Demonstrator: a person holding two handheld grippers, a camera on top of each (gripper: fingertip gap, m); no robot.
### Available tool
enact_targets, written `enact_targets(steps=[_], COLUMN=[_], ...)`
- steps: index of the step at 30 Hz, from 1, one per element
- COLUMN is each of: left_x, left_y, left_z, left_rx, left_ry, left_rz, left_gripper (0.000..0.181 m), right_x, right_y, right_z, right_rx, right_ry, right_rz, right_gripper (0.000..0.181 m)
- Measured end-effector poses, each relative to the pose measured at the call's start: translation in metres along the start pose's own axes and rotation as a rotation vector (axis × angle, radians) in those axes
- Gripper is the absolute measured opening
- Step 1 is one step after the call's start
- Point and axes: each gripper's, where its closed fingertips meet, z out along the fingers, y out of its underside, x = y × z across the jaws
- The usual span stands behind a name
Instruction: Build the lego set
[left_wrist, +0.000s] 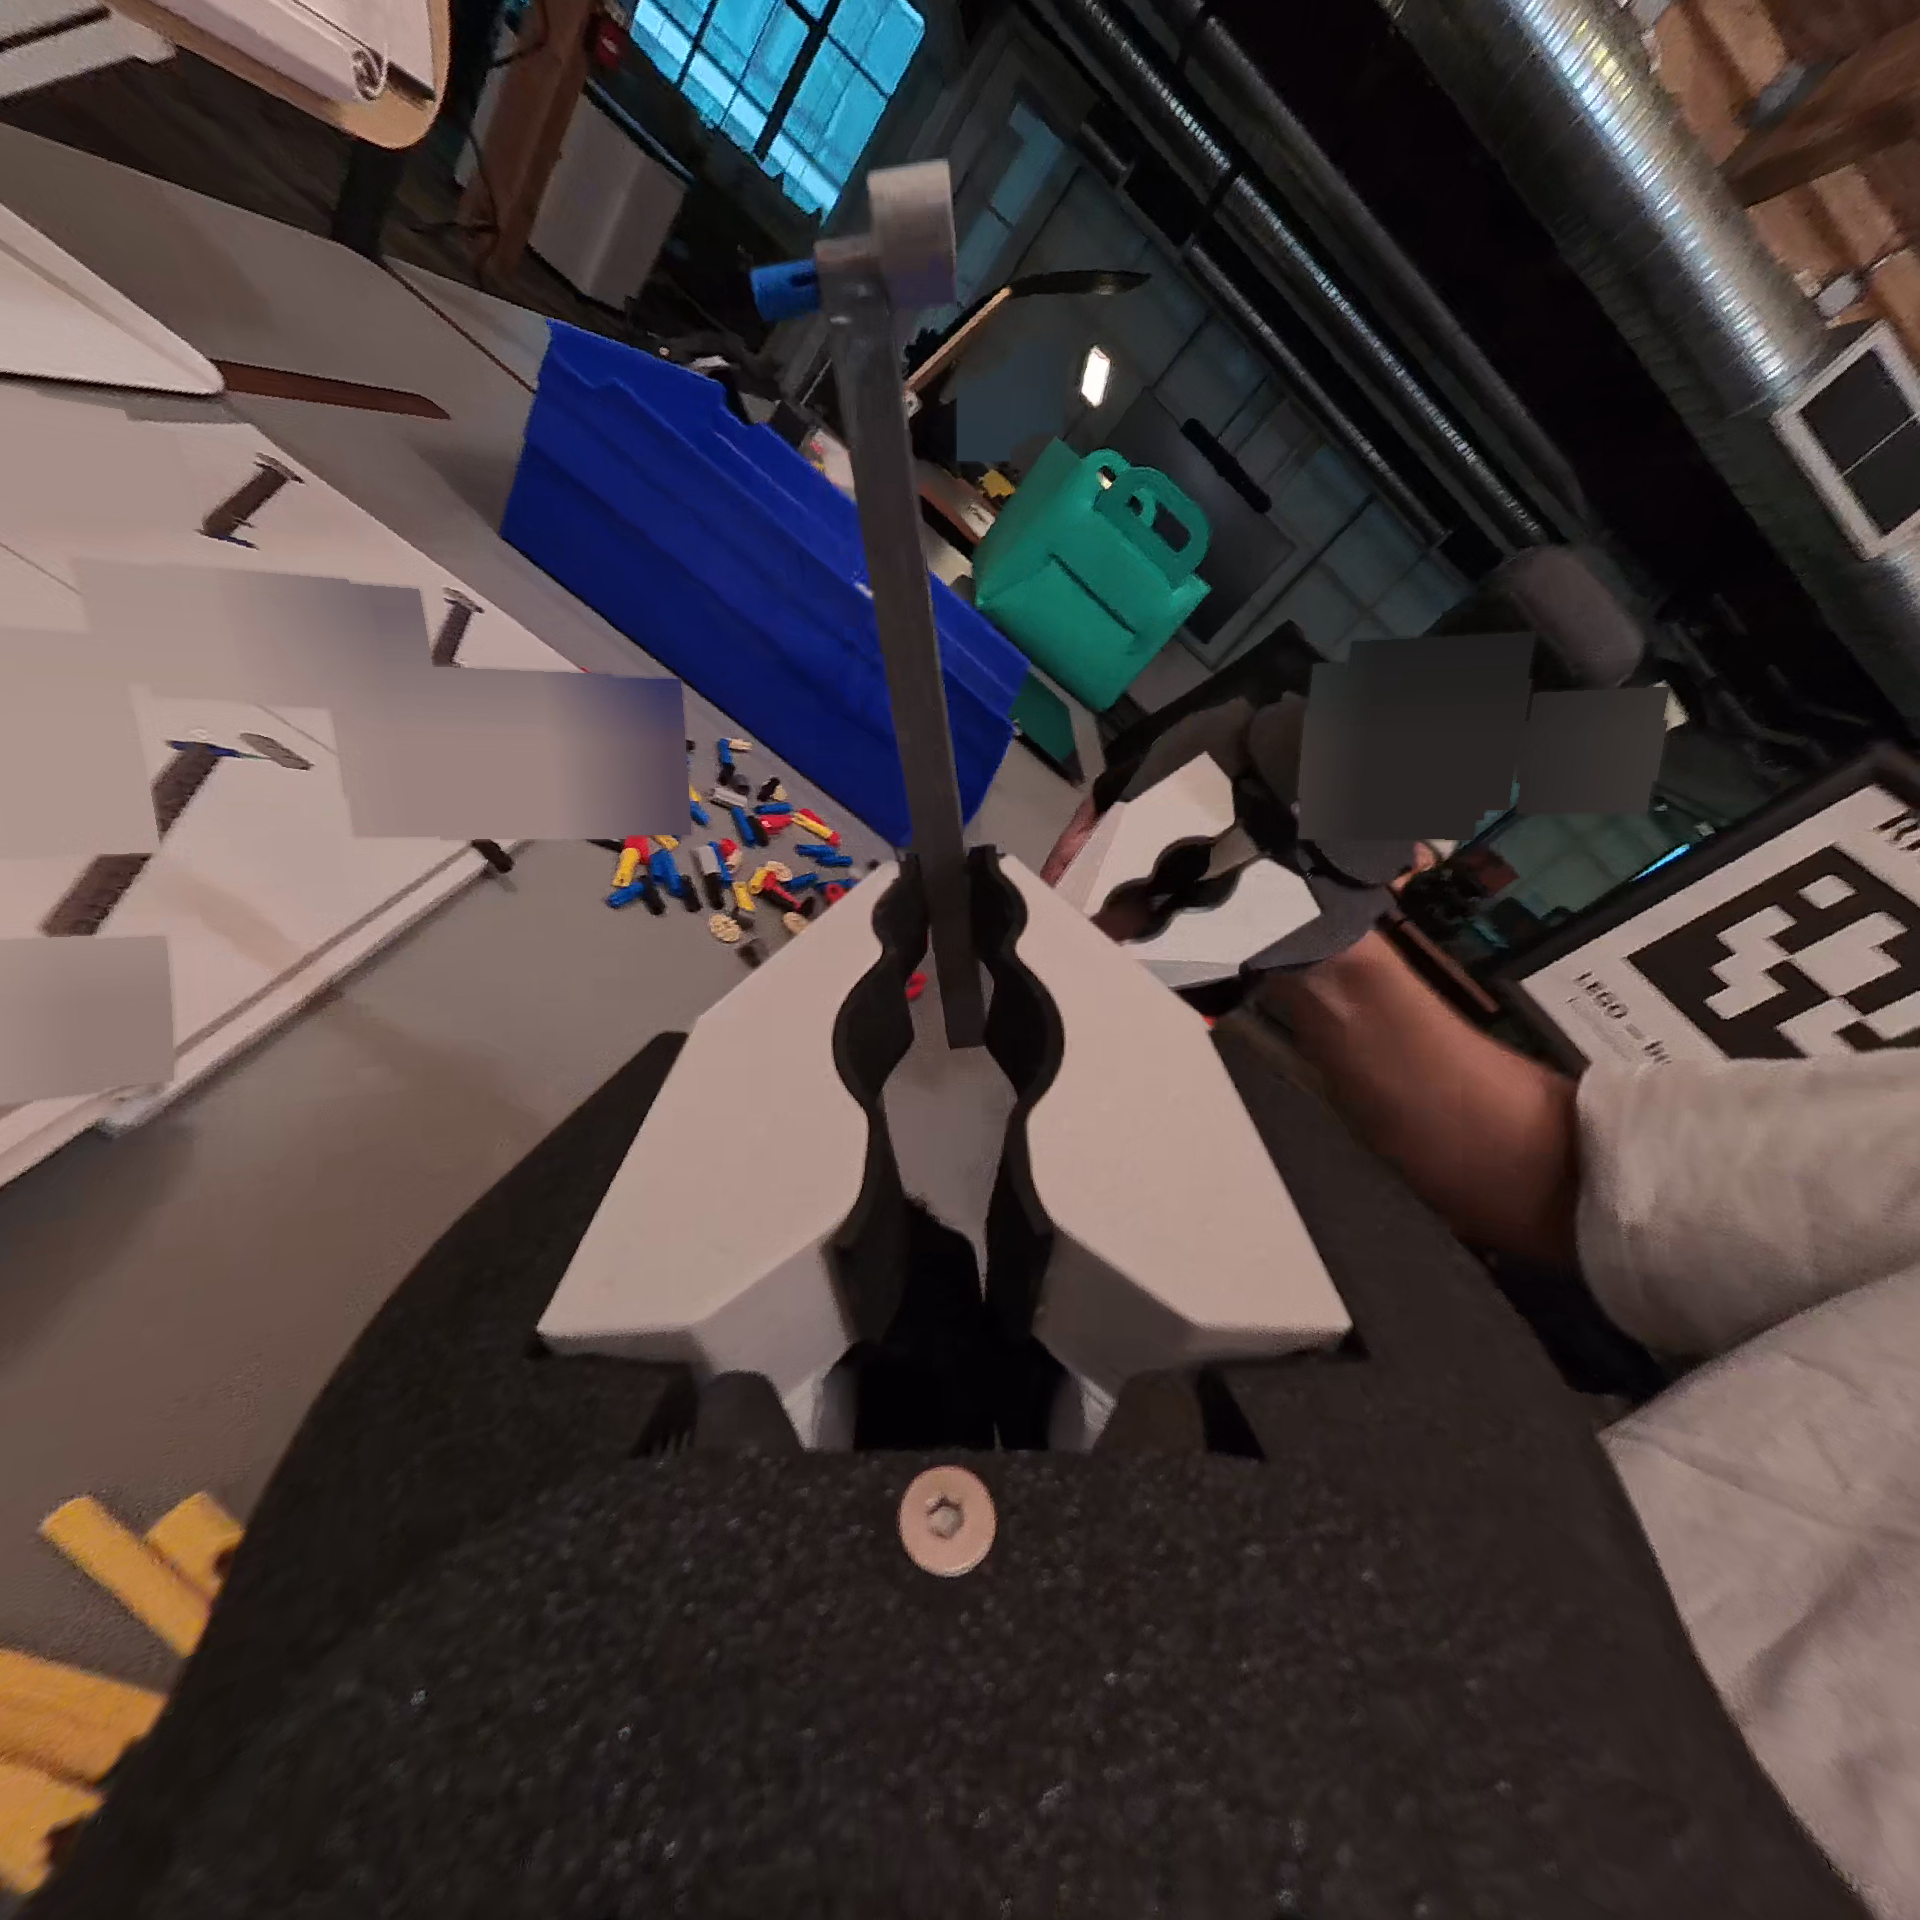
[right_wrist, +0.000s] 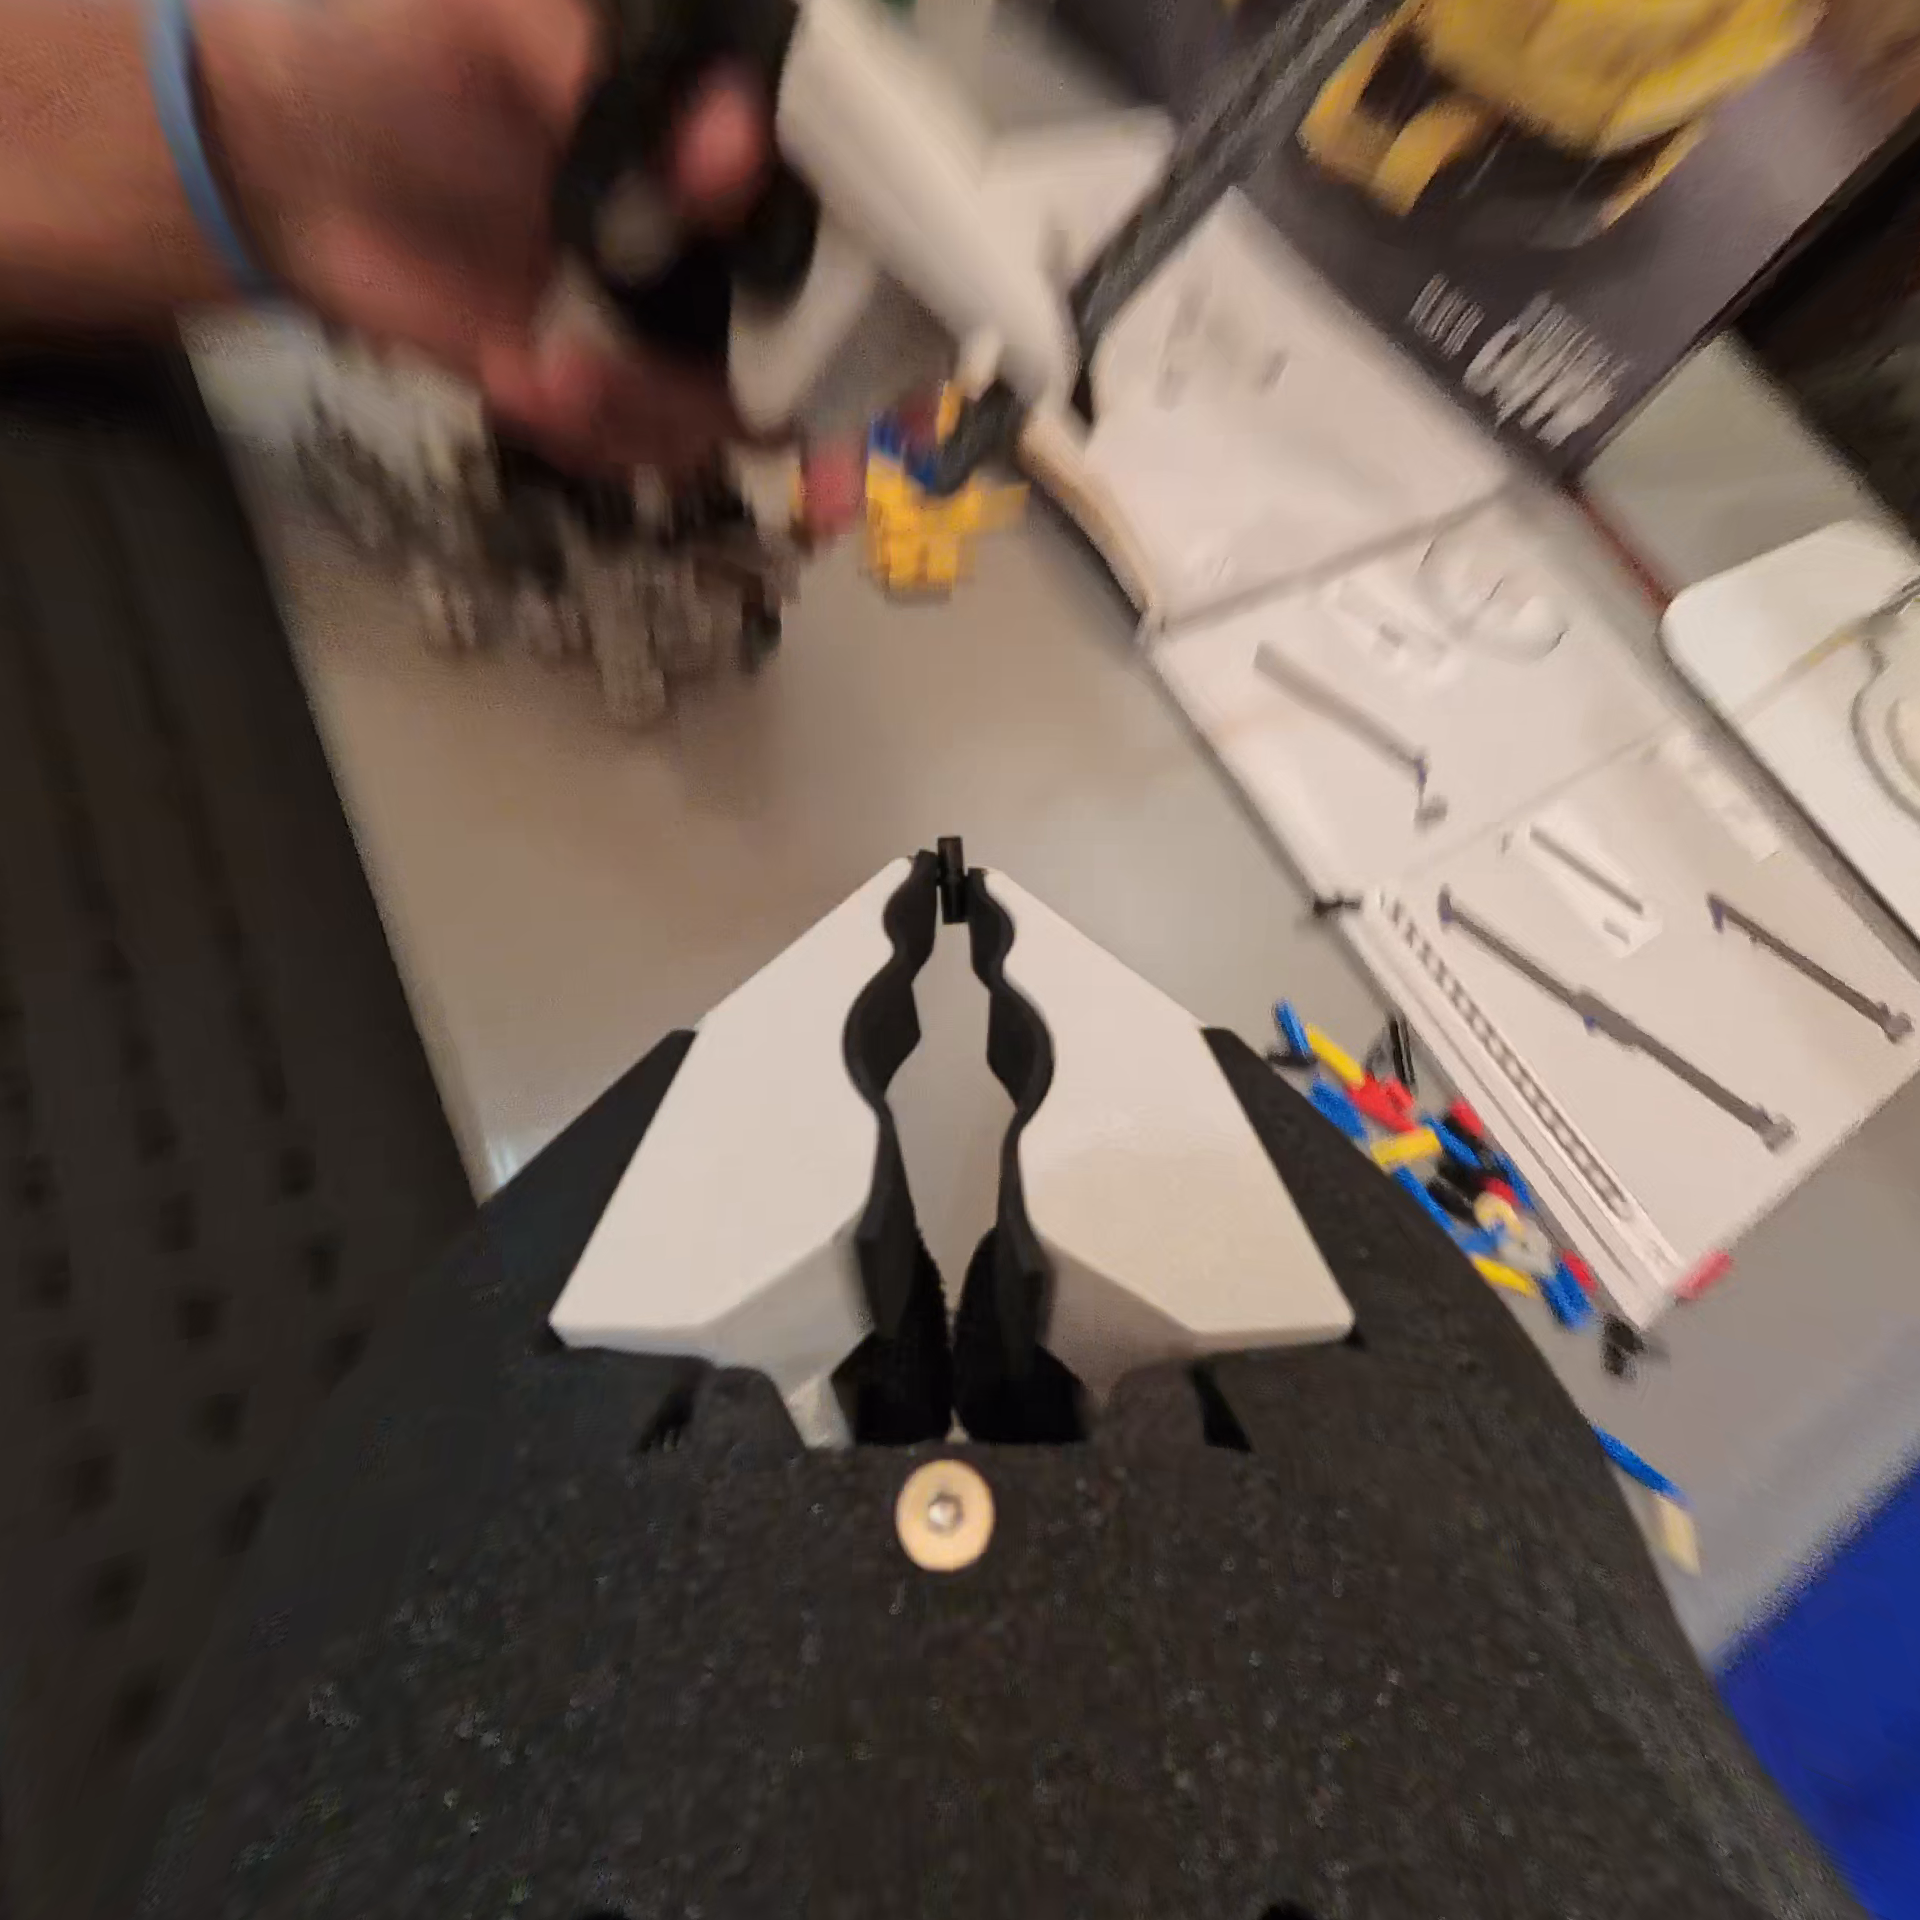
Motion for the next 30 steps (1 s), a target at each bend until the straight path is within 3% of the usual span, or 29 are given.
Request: enact_targets(steps=[2, 7, 14, 22, 30], left_x=[0.005, 0.009, 0.013, 0.011, 0.011], left_y=[-0.001, -0.001, 0.0, -0.005, -0.003], left_z=[0.002, 0.004, 0.007, 0.003, 0.004], left_rx=[0.023, 0.042, 0.045, 0.06, 0.052], left_ry=[0.045, 0.054, 0.055, 0.022, 0.006], left_rz=[-0.045, -0.035, -0.02, 0.032, 0.056], left_gripper=[0.006, 0.006, 0.007, 0.006, 0.006], right_x=[-0.008, -0.011, -0.017, -0.016, -0.015], right_y=[-0.027, -0.059, -0.055, -0.062, -0.062], right_z=[0.007, 0.016, 0.032, 0.027, 0.029], right_rx=[0.174, 0.433, 0.404, 0.531, 0.516], right_ry=[-0.022, -0.012, 0.101, 0.022, 0.025], right_rz=[0.136, 0.373, 0.314, 0.446, 0.434], right_gripper=[0.005, 0.005, 0.005, 0.005, 0.005])
